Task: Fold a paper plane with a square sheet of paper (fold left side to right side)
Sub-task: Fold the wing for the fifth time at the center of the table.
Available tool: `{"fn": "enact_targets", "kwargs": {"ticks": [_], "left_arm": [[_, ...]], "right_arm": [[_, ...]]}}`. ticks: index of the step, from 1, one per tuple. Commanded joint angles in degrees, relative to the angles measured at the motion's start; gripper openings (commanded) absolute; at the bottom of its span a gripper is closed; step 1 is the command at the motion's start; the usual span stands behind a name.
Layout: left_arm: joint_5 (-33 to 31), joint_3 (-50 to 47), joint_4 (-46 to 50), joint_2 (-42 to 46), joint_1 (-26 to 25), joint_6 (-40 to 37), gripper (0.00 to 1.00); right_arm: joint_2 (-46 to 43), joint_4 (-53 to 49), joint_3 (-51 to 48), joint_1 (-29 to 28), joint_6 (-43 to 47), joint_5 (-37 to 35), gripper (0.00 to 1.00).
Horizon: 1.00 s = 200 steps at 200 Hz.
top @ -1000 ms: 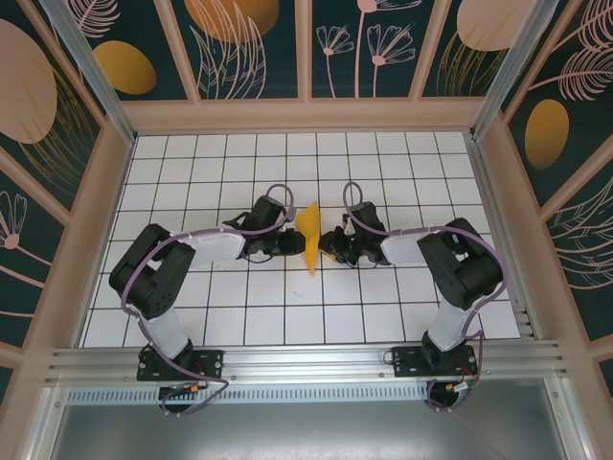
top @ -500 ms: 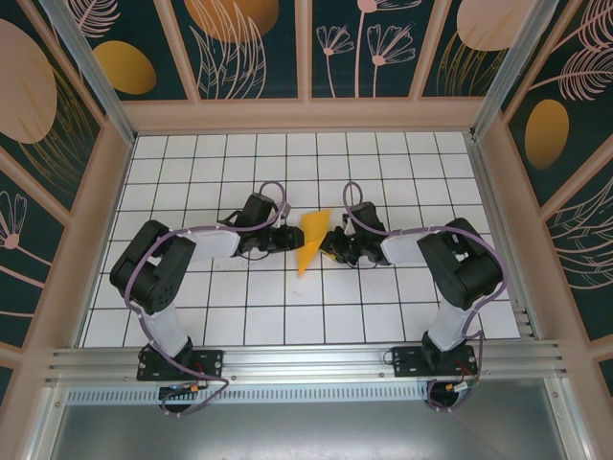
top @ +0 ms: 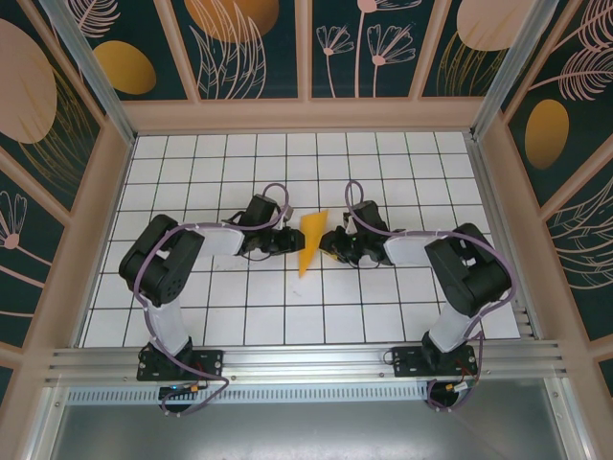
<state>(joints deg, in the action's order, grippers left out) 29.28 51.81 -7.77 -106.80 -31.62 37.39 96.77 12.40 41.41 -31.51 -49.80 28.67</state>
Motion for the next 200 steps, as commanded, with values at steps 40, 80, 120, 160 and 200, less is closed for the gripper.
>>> {"fn": "enact_targets", "kwargs": {"ticks": [40, 80, 120, 160, 200], "left_arm": [[-3.9, 3.5, 3.6, -5.2, -3.1, -1.2, 0.32], [-4.3, 5.4, 4.4, -6.6, -4.1, -0.9, 0.33], [-4.2, 6.5, 4.7, -7.3, -5.0, -0.8, 0.28], [-3.9, 6.8, 4.1, -8.0, -5.5, -0.4, 0.24], [-3.4, 7.2, 3.9, -8.9, -6.1, -0.2, 0.22]], "right_arm": [[-3.5, 0.2, 0.1, -0.1, 1.0, 3.6, 0.32], [-1.9, 2.0, 0.8, -0.2, 0.2, 3.7, 0.34], [1.7, 5.2, 1.6, -0.2, -1.6, 3.7, 0.34], [3.6, 8.4, 1.4, -0.1, -3.9, 3.2, 0.34], [5.2, 8.3, 2.2, -0.2, -3.9, 2.5, 0.34]]}}
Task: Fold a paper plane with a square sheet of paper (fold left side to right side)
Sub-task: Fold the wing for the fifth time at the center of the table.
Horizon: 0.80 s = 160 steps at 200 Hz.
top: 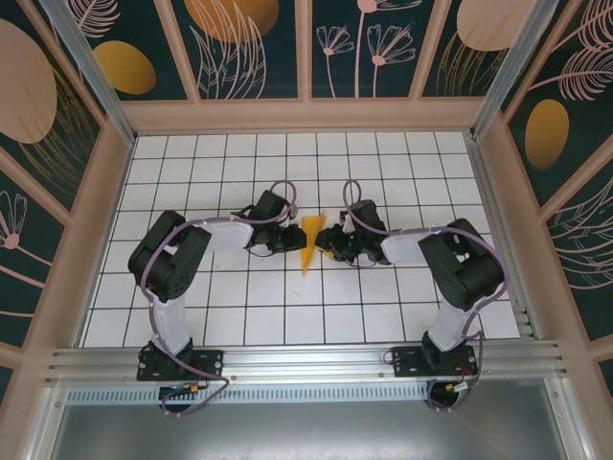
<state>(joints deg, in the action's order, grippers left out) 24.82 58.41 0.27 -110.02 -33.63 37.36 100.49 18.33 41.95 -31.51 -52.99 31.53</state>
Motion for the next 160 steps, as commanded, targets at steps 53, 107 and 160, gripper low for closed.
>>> {"fn": "enact_targets", "kwargs": {"ticks": [53, 107, 160], "left_arm": [[0.7, 0.9, -3.9, -5.9, -4.3, -0.3, 0.23], [1.0, 1.0, -4.2, -6.2, -4.3, -0.2, 0.17], [1.0, 1.3, -4.8, -6.2, -4.3, -0.1, 0.14]], "right_arm": [[3.3, 0.4, 3.2, 1.6, 0.6, -2.1, 0.38], [5.1, 0.7, 4.1, 1.5, 0.7, -1.6, 0.40], [6.4, -2.2, 5.6, 0.7, 2.1, -2.0, 0.40]]}}
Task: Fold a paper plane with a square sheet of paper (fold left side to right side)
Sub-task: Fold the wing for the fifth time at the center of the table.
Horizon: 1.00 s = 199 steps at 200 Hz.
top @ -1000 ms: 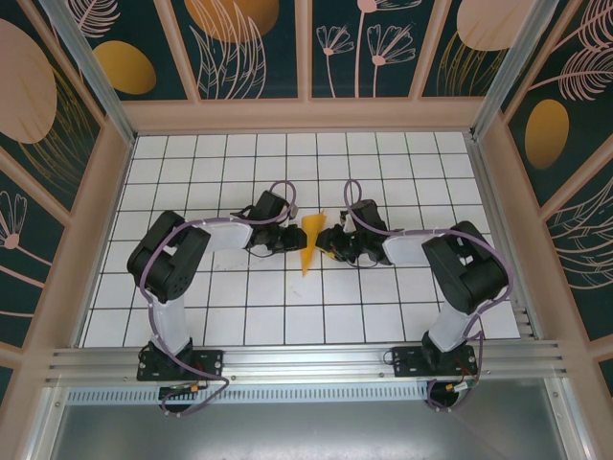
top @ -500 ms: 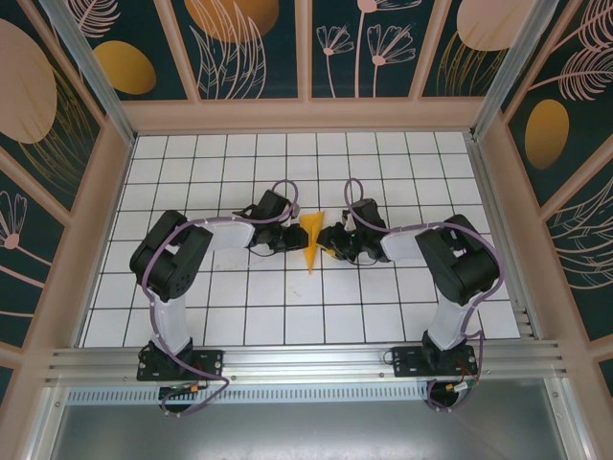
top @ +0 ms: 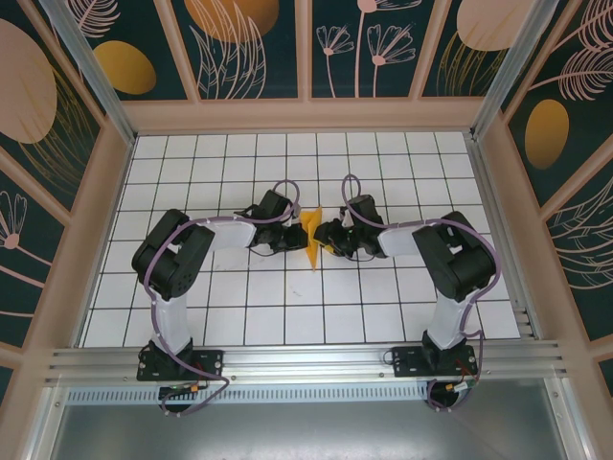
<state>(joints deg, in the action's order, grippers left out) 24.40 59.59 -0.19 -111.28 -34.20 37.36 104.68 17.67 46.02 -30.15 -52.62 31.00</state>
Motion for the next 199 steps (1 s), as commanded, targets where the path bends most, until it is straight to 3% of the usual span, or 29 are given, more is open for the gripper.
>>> {"fn": "enact_targets", "kwargs": {"ticks": [1, 74, 199], "left_arm": [[1.5, 0.1, -4.4, -5.0, -3.7, -0.2, 0.14], [-0.2, -0.7, -3.1, -3.0, -3.7, -1.3, 0.16], [-0.2, -6.8, -3.6, 4.3, 0.2, -1.9, 0.24]], "right_arm": [[2.3, -1.6, 1.5, -0.6, 1.7, -1.5, 0.40], [4.6, -9.0, 3.9, -0.9, 4.1, -4.3, 0.40], [7.3, -12.5, 6.3, -0.9, 5.5, -5.4, 0.40]]}}
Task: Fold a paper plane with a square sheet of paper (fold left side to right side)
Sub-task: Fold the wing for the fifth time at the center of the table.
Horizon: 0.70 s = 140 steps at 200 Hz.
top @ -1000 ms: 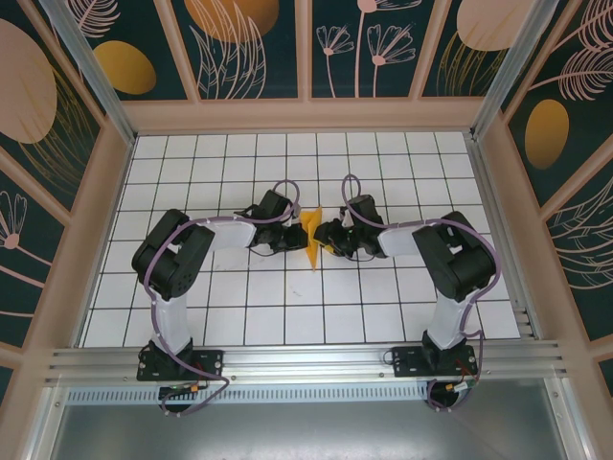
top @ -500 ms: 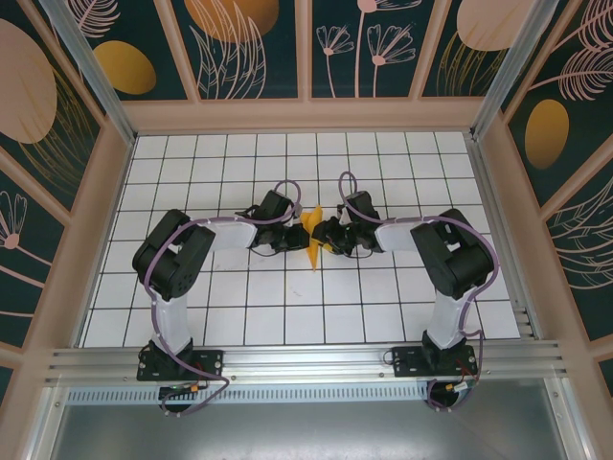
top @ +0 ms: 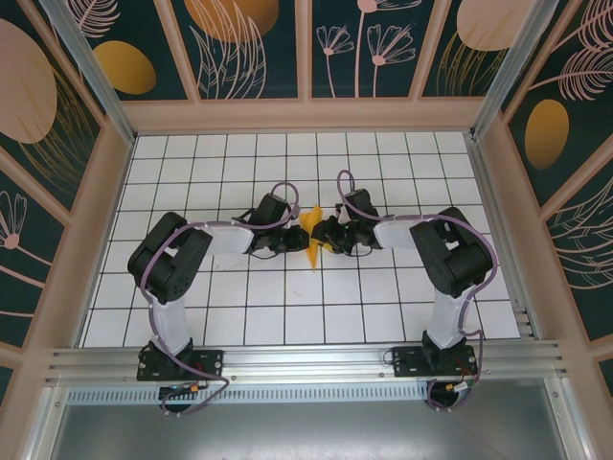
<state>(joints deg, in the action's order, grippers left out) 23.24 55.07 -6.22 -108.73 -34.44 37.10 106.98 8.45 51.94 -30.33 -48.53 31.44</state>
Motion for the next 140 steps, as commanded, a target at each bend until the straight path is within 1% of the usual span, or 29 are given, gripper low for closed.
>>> {"fn": "enact_targets", "kwargs": {"ticks": [1, 57, 96, 115, 140], "left_arm": [[0.9, -2.3, 2.5, 1.7, 0.5, -1.7, 0.24], [1.6, -4.8, 2.0, 4.4, 2.6, -1.7, 0.25], [3.7, -6.2, 1.3, 8.8, 5.7, -1.5, 0.35], [6.4, -5.4, -0.6, 8.2, 6.0, -0.5, 0.40], [9.3, -3.4, -3.6, 5.8, 6.0, 1.5, 0.42]], "right_arm": [[5.0, -3.3, 0.4, -0.7, 1.4, -5.9, 0.40], [5.1, -4.0, 1.0, -0.7, 1.8, -5.9, 0.40], [4.7, -3.8, 0.8, -0.7, 1.9, -5.9, 0.40], [4.6, -3.7, 0.9, -0.7, 1.9, -5.8, 0.39], [4.3, -3.6, 0.5, -0.7, 2.0, -5.9, 0.39]]}}
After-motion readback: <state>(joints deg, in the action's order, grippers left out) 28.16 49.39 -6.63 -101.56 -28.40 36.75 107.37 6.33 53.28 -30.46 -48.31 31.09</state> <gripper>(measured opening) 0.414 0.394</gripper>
